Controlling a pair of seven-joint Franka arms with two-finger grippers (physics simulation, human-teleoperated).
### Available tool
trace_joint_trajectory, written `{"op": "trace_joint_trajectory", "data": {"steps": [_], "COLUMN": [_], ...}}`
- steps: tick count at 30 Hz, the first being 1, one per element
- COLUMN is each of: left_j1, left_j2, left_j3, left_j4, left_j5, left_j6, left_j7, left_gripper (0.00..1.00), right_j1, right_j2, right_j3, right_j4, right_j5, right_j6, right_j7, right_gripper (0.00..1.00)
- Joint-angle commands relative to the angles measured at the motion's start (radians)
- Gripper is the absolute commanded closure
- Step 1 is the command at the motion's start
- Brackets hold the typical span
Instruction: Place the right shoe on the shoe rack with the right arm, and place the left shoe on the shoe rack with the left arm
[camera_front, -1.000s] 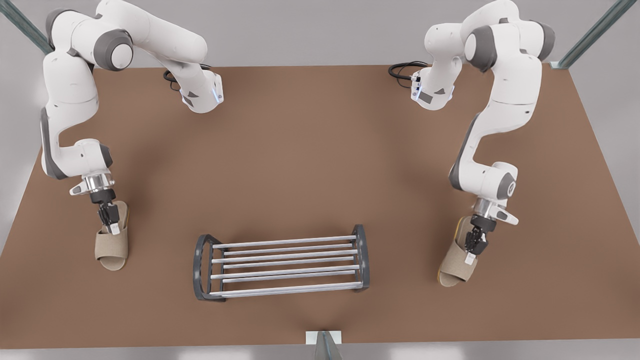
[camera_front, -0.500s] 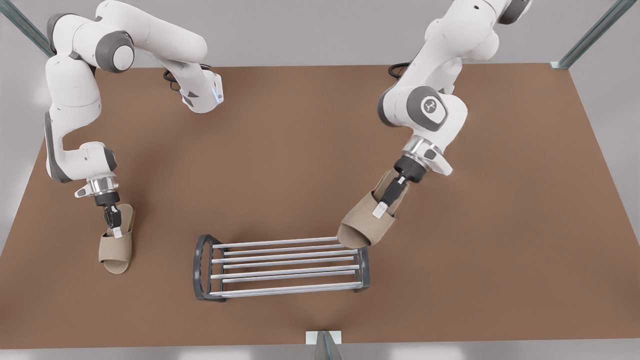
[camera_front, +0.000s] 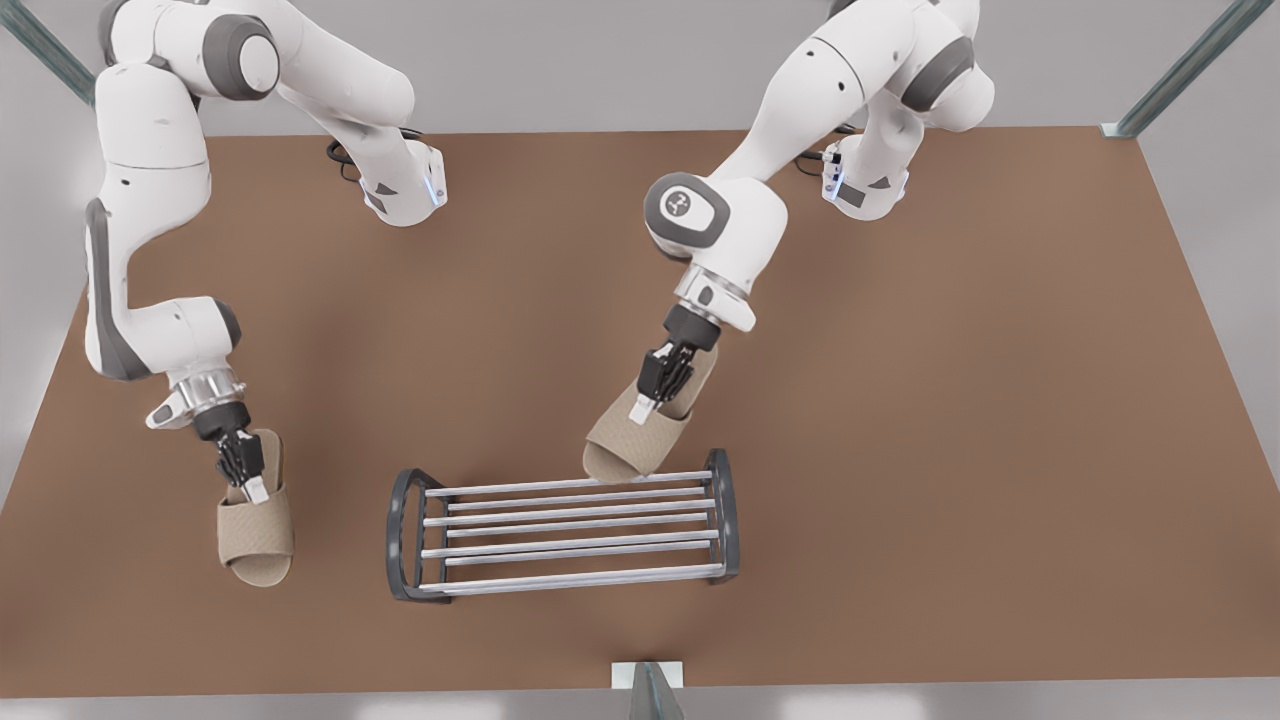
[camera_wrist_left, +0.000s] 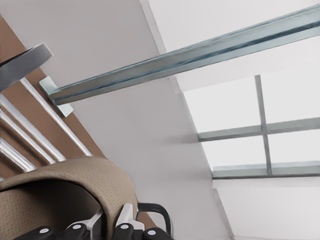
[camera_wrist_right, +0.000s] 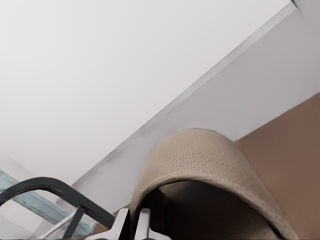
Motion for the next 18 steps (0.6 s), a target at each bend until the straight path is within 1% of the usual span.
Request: {"op": "trace_joint_trajectory", "data": {"steps": [1, 3, 4, 5, 6, 8, 10, 12, 13, 14, 16, 18], "left_j1": [-0.031, -0.065, -0.054, -0.039, -0.039, -0.033, -0.039, -0.053, -0.053, -0.051, -0.045, -0.041], "left_j2": [0.018, 0.112, 0.141, 0.155, 0.164, 0.206, 0.238, 0.236, 0.236, 0.236, 0.238, 0.246], "left_j3": [0.032, 0.080, 0.081, 0.098, 0.110, 0.127, 0.140, 0.140, 0.140, 0.140, 0.141, 0.149], "left_j4": [0.008, 0.122, 0.162, 0.181, 0.189, 0.238, 0.272, 0.270, 0.263, 0.263, 0.263, 0.267], "left_j5": [0.029, 0.106, 0.152, 0.166, 0.167, 0.204, 0.206, 0.201, 0.201, 0.201, 0.203, 0.203], "left_j6": [0.026, 0.024, -0.002, -0.040, -0.060, -0.088, -0.090, -0.080, -0.079, -0.079, -0.082, -0.090], "left_j7": [-0.263, -0.261, -0.263, -0.264, -0.264, -0.266, -0.269, -0.270, -0.270, -0.270, -0.270, -0.270], "left_gripper": [0.79, 0.79, 0.79, 0.79, 0.79, 0.79, 0.79, 0.79, 0.46, 0.00, 0.00, 0.00], "right_j1": [0.001, 0.030, 0.064, 0.108, 0.122, 0.208, 0.317, 0.427, 0.463, 0.507, 0.564, 0.579], "right_j2": [-0.054, -0.167, -0.216, -0.265, -0.301, -0.371, -0.408, -0.397, -0.377, -0.333, -0.245, -0.170], "right_j3": [0.053, 0.119, 0.123, 0.123, 0.152, 0.199, 0.202, 0.197, 0.194, 0.182, 0.140, 0.117], "right_j4": [0.003, -0.001, -0.001, 0.001, 0.003, 0.013, 0.021, 0.055, 0.078, 0.133, 0.214, 0.266], "right_j5": [-0.001, -0.001, -0.001, -0.002, -0.002, -0.004, 0.002, 0.001, -0.001, -0.005, -0.010, -0.033], "right_j6": [0.058, 0.233, 0.299, 0.392, 0.466, 0.667, 0.813, 0.939, 0.982, 1.029, 1.035, 1.032], "right_j7": [0.264, 0.405, 0.457, 0.525, 0.574, 0.718, 0.841, 0.914, 0.928, 0.943, 0.943, 0.943], "right_gripper": [0.79, 0.79, 0.79, 0.79, 0.79, 0.79, 0.79, 0.79, 0.79, 0.79, 0.79, 0.79]}}
